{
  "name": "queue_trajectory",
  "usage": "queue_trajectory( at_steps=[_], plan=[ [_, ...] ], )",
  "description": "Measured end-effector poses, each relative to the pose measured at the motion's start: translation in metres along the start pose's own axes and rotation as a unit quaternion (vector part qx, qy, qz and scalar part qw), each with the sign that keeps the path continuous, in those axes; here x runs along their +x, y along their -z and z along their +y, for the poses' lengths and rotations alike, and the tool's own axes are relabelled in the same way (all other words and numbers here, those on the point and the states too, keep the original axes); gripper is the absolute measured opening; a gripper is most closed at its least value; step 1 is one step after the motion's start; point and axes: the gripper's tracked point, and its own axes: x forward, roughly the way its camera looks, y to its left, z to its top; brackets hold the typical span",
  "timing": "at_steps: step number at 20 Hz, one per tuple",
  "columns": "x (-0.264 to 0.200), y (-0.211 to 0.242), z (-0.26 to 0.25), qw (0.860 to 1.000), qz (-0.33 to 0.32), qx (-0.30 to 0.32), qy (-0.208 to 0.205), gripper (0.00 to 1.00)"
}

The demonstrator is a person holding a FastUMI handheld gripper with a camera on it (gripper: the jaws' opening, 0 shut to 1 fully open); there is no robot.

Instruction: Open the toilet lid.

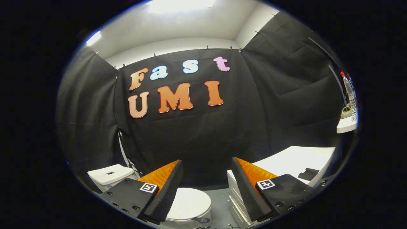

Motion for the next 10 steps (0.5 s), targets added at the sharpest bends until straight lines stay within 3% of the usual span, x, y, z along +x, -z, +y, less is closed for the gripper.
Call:
queue_trajectory(
  at_steps=[3,10],
  plan=[
    [0.023,0.024,0.004,1.000,0.022,0.010,0.012,0.98],
    [0.035,0.116,0.014,0.990,0.071,0.113,0.054,0.98]
  ],
)
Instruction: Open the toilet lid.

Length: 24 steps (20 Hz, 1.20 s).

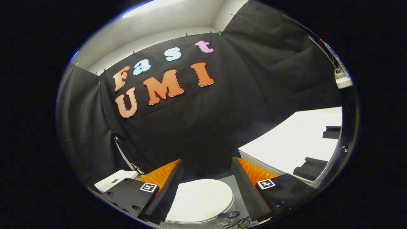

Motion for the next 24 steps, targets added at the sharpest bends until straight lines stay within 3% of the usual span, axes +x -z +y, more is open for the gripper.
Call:
queue_trajectory(
  at_steps=[3,6,10,15,18,24],
  plan=[
    [0.007,0.034,-0.034,0.999,0.029,-0.011,0.033,0.98],
    [0.007,0.049,-0.067,0.997,0.044,0.015,0.068,0.98],
    [0.008,0.071,-0.083,0.994,0.044,0.045,0.088,0.98],
    [0.004,0.132,-0.095,0.987,0.111,0.054,0.102,0.98],
    [0.014,0.140,-0.110,0.987,0.093,0.066,0.116,0.99],
    [0.014,0.162,-0.150,0.970,0.098,0.147,0.166,0.99]
  ],
)
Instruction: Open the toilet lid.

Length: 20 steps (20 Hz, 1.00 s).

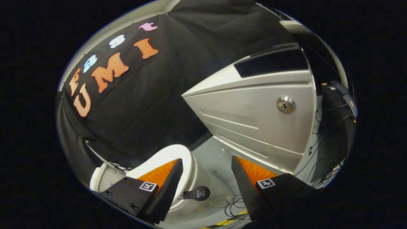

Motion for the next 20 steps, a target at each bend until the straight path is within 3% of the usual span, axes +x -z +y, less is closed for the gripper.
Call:
queue_trajectory(
  at_steps=[6,10,13,17,19,20],
  plan=[
    [0.002,0.007,-0.008,0.999,0.010,0.034,0.008,0.99],
    [-0.005,0.043,0.003,0.995,0.082,0.054,-0.010,0.99],
    [0.002,0.049,-0.001,0.994,0.086,0.066,-0.008,0.98],
    [0.000,0.041,-0.003,0.990,0.076,0.121,-0.013,0.96],
    [-0.019,0.051,0.002,0.979,0.122,0.159,-0.027,0.96],
    [-0.022,0.049,0.007,0.979,0.116,0.162,-0.033,0.96]
  ],
)
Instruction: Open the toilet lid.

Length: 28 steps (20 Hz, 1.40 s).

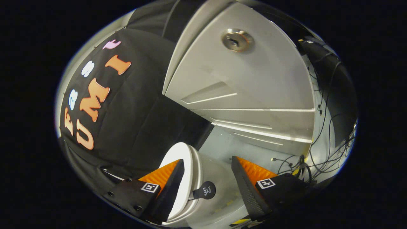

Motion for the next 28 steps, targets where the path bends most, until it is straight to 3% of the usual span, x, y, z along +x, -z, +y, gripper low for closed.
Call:
queue_trajectory(
  at_steps=[5,8,10,14,16,18,20,23,25,28],
  plan=[
    [-0.008,0.023,0.019,1.000,0.005,0.002,-0.022,0.96],
    [0.009,0.040,0.002,0.999,-0.011,-0.025,0.024,0.96],
    [0.003,0.072,-0.010,0.998,0.042,-0.020,0.046,0.94],
    [0.010,0.063,-0.006,0.999,0.045,0.002,0.026,0.86],
    [0.018,0.066,0.002,0.999,0.047,-0.001,0.008,0.72],
    [0.026,0.065,-0.007,0.999,0.042,-0.010,0.019,0.70],
    [0.030,0.068,-0.014,0.998,0.050,0.001,0.030,0.51],
    [0.027,0.059,-0.006,0.998,0.046,0.035,-0.013,0.22],
    [0.025,0.060,-0.006,0.998,0.045,0.042,-0.021,0.08],
    [0.027,0.058,-0.006,0.998,0.041,0.051,-0.021,0.08]
  ],
)
